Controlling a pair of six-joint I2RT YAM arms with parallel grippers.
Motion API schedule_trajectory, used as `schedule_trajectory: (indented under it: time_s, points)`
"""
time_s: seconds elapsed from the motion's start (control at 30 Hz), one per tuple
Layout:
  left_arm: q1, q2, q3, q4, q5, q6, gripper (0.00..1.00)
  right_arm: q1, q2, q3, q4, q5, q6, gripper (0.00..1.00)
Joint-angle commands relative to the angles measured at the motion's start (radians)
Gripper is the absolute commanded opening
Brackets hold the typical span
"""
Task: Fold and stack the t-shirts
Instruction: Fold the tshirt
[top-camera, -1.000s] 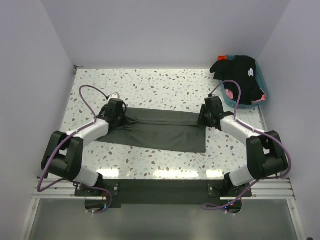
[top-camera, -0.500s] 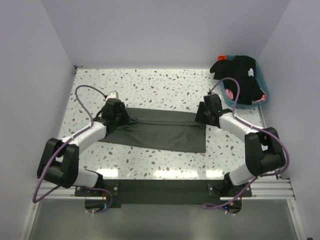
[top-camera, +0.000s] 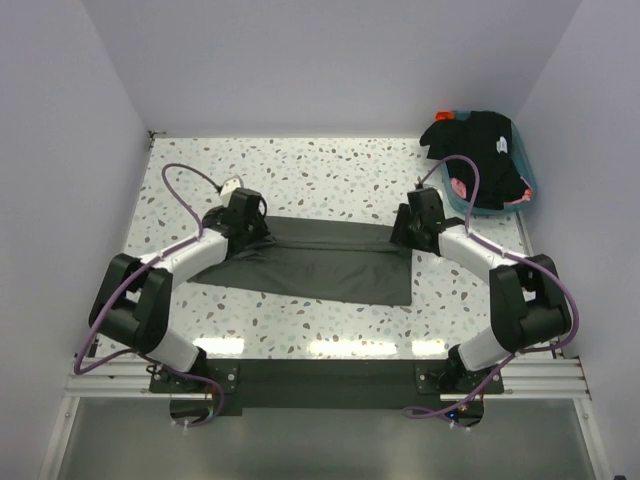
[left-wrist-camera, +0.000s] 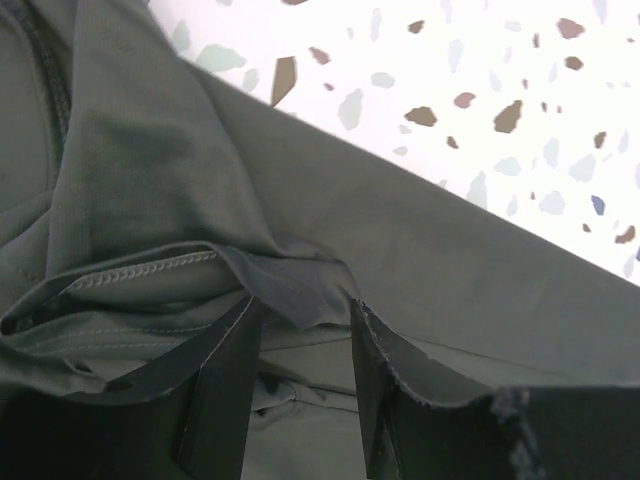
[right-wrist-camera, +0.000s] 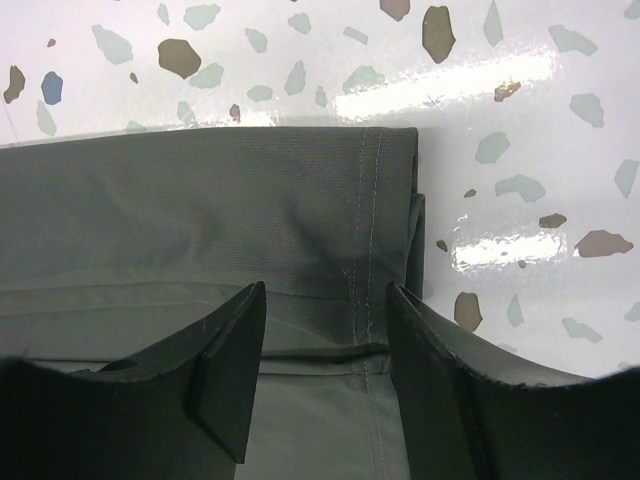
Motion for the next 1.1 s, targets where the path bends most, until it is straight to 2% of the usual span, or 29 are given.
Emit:
schedule_trajectory:
  time_s: [0.0,0.47,0.57,0.7,0.8,0.9,1.07]
  points:
    - [-0.011,0.011,0.048,-0.064,-0.105,-0.099,0.45,-0.002,-0.007,0.031,-0.005,0.03,-0.006,0.55]
    - [-0.017,0.083,0.06,-0.008,-0.087,-0.12,0.43,-0.002,-0.01,0.029,-0.007,0.028,-0.004,0.54]
    - [-0.017,0.098,0.063,0.003,-0.076,-0.126,0.39,-0.001,-0.011,0.027,-0.01,0.031,-0.006,0.54]
    - [-0.017,0.089,0.048,0.026,-0.07,-0.126,0.28,-0.002,-0.016,0.021,-0.008,0.037,-0.009,0.54]
    - [-0.017,0.064,0.037,0.024,-0.082,-0.118,0.1,-0.002,-0.022,0.014,-0.004,0.039,-0.011,0.54]
    - [-0.017,0.031,0.022,0.018,-0.091,-0.11,0.0,-0.001,-0.027,0.008,-0.002,0.039,-0.009,0.54]
    - [-0.017,-0.04,-0.01,0.009,-0.104,-0.094,0.0,-0.002,-0.036,-0.005,-0.001,0.042,-0.009,0.54]
